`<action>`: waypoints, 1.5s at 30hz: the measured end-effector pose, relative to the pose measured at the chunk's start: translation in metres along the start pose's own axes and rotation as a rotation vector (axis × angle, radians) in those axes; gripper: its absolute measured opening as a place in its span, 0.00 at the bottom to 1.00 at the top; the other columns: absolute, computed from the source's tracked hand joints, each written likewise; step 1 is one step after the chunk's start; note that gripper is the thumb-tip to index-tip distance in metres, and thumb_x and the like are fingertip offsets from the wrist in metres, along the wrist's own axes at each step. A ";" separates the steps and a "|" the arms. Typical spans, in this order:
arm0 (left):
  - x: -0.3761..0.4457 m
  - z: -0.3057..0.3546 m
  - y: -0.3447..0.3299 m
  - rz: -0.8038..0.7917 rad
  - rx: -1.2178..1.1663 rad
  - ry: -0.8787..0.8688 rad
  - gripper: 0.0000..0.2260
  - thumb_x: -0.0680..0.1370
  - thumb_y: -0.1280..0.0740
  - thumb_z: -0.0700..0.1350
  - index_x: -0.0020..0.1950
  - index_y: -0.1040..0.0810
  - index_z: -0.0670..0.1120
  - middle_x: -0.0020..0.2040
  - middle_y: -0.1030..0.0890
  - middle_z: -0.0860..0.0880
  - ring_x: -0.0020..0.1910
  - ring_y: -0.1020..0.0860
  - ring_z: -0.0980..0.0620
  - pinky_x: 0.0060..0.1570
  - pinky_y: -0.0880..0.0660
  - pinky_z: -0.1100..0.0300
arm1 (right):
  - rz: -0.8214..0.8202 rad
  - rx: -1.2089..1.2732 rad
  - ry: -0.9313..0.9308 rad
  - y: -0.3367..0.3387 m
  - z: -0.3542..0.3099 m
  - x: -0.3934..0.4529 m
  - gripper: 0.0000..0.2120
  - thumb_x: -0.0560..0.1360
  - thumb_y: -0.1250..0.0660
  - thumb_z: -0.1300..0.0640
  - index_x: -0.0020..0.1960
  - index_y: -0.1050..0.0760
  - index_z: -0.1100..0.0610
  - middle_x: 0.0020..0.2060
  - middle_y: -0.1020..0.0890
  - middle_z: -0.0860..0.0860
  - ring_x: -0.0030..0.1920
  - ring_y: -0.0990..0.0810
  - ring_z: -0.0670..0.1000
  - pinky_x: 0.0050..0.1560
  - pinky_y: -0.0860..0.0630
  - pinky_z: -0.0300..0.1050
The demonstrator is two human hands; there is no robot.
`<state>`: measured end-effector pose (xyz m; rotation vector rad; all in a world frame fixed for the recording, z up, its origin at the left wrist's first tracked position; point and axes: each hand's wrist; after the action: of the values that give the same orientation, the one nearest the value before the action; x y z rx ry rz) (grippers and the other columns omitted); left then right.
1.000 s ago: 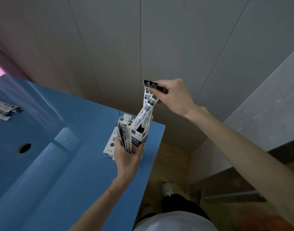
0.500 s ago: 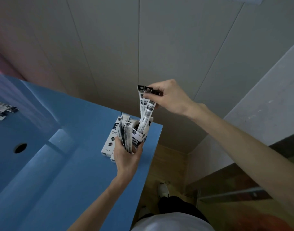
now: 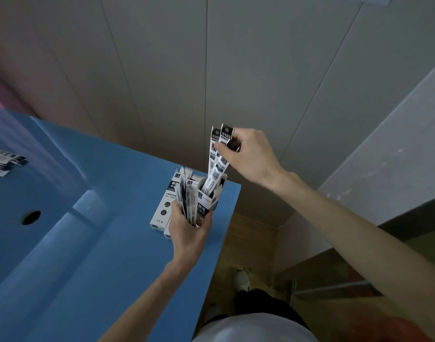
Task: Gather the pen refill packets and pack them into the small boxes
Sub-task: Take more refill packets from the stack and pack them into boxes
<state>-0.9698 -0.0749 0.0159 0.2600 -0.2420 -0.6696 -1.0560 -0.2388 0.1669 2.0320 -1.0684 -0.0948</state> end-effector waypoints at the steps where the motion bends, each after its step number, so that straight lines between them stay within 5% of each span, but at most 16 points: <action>1: 0.000 0.000 -0.001 -0.001 0.003 -0.002 0.25 0.71 0.19 0.42 0.60 0.30 0.48 0.51 0.23 0.58 0.51 0.23 0.70 0.44 0.26 0.75 | -0.059 -0.020 -0.021 -0.001 0.002 -0.001 0.16 0.80 0.30 0.53 0.34 0.27 0.51 0.28 0.21 0.49 0.25 0.29 0.46 0.29 0.31 0.43; 5: 0.003 -0.002 -0.001 -0.006 0.009 -0.001 0.25 0.71 0.19 0.43 0.60 0.30 0.47 0.52 0.21 0.55 0.52 0.22 0.66 0.44 0.27 0.74 | -0.247 -0.137 -0.072 -0.001 0.012 -0.006 0.13 0.78 0.29 0.49 0.40 0.23 0.56 0.33 0.17 0.52 0.32 0.21 0.53 0.36 0.23 0.57; 7: 0.003 -0.002 -0.001 -0.005 0.019 -0.001 0.25 0.70 0.19 0.43 0.60 0.30 0.46 0.51 0.21 0.54 0.52 0.23 0.67 0.44 0.27 0.75 | -0.238 -0.105 -0.077 0.001 0.013 -0.011 0.11 0.78 0.29 0.45 0.50 0.19 0.53 0.39 0.15 0.48 0.36 0.18 0.48 0.43 0.19 0.54; 10: 0.004 -0.001 -0.002 -0.006 0.043 -0.018 0.25 0.70 0.19 0.41 0.60 0.29 0.43 0.51 0.22 0.52 0.49 0.24 0.69 0.44 0.29 0.77 | -0.028 -0.053 -0.015 -0.004 0.011 -0.021 0.23 0.80 0.30 0.46 0.72 0.27 0.51 0.59 0.16 0.46 0.43 0.17 0.39 0.53 0.20 0.44; 13: 0.005 0.000 -0.003 -0.017 0.041 -0.021 0.25 0.71 0.20 0.42 0.61 0.30 0.46 0.52 0.21 0.52 0.47 0.24 0.64 0.45 0.29 0.76 | -0.065 -0.048 0.063 -0.018 0.015 -0.033 0.24 0.82 0.34 0.47 0.76 0.31 0.50 0.66 0.20 0.48 0.42 0.25 0.34 0.55 0.21 0.46; 16: 0.006 0.003 -0.002 -0.035 0.028 -0.021 0.26 0.71 0.20 0.43 0.62 0.32 0.53 0.52 0.22 0.57 0.50 0.24 0.69 0.45 0.30 0.77 | -0.144 -0.148 0.096 -0.027 0.023 -0.046 0.23 0.82 0.34 0.46 0.75 0.29 0.49 0.59 0.18 0.48 0.50 0.22 0.41 0.59 0.21 0.50; 19: 0.004 0.002 -0.002 -0.035 0.023 -0.038 0.26 0.71 0.20 0.43 0.62 0.31 0.51 0.51 0.23 0.59 0.51 0.24 0.69 0.46 0.30 0.77 | 0.026 -0.037 0.070 -0.027 0.026 -0.049 0.23 0.80 0.30 0.49 0.74 0.27 0.50 0.59 0.17 0.48 0.58 0.20 0.45 0.62 0.23 0.43; 24: 0.004 -0.001 -0.005 -0.035 0.013 -0.034 0.27 0.71 0.20 0.44 0.63 0.30 0.50 0.52 0.21 0.55 0.51 0.22 0.60 0.47 0.26 0.70 | -0.036 -0.174 0.169 -0.036 0.031 -0.053 0.16 0.81 0.31 0.51 0.68 0.21 0.53 0.55 0.16 0.46 0.57 0.24 0.42 0.58 0.21 0.49; 27: 0.006 -0.002 -0.004 -0.025 0.019 -0.037 0.26 0.71 0.20 0.44 0.63 0.30 0.49 0.53 0.20 0.52 0.50 0.21 0.59 0.45 0.27 0.73 | 0.109 -0.125 0.194 -0.039 0.038 -0.057 0.14 0.80 0.30 0.55 0.65 0.20 0.56 0.56 0.16 0.48 0.62 0.23 0.47 0.64 0.23 0.49; 32: 0.005 -0.001 -0.004 -0.032 0.031 -0.039 0.26 0.72 0.20 0.45 0.59 0.32 0.57 0.50 0.21 0.55 0.48 0.20 0.57 0.46 0.21 0.55 | 0.106 -0.191 0.234 -0.047 0.047 -0.068 0.09 0.77 0.26 0.57 0.56 0.15 0.55 0.52 0.15 0.50 0.60 0.22 0.48 0.59 0.22 0.54; 36: 0.004 0.001 -0.005 -0.030 0.040 -0.054 0.26 0.72 0.20 0.44 0.59 0.33 0.56 0.49 0.22 0.58 0.48 0.21 0.59 0.45 0.21 0.55 | 0.210 -0.156 0.240 -0.046 0.048 -0.070 0.10 0.78 0.27 0.56 0.59 0.15 0.56 0.53 0.14 0.48 0.63 0.22 0.49 0.66 0.29 0.47; 45: 0.003 0.003 -0.007 -0.043 0.028 -0.058 0.23 0.72 0.20 0.46 0.57 0.31 0.54 0.46 0.21 0.55 0.44 0.21 0.57 0.43 0.21 0.53 | 0.010 -0.277 0.352 -0.055 0.055 -0.077 0.09 0.80 0.31 0.54 0.57 0.14 0.55 0.54 0.14 0.46 0.68 0.24 0.52 0.76 0.37 0.58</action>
<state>-0.9720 -0.0827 0.0169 0.2732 -0.3024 -0.7174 -1.0918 -0.2013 0.0702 1.7146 -0.7954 0.1119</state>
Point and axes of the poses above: each hand's wrist, its own x-axis towards the middle knuckle, its own y-axis out of the back of the hand, z = x × y
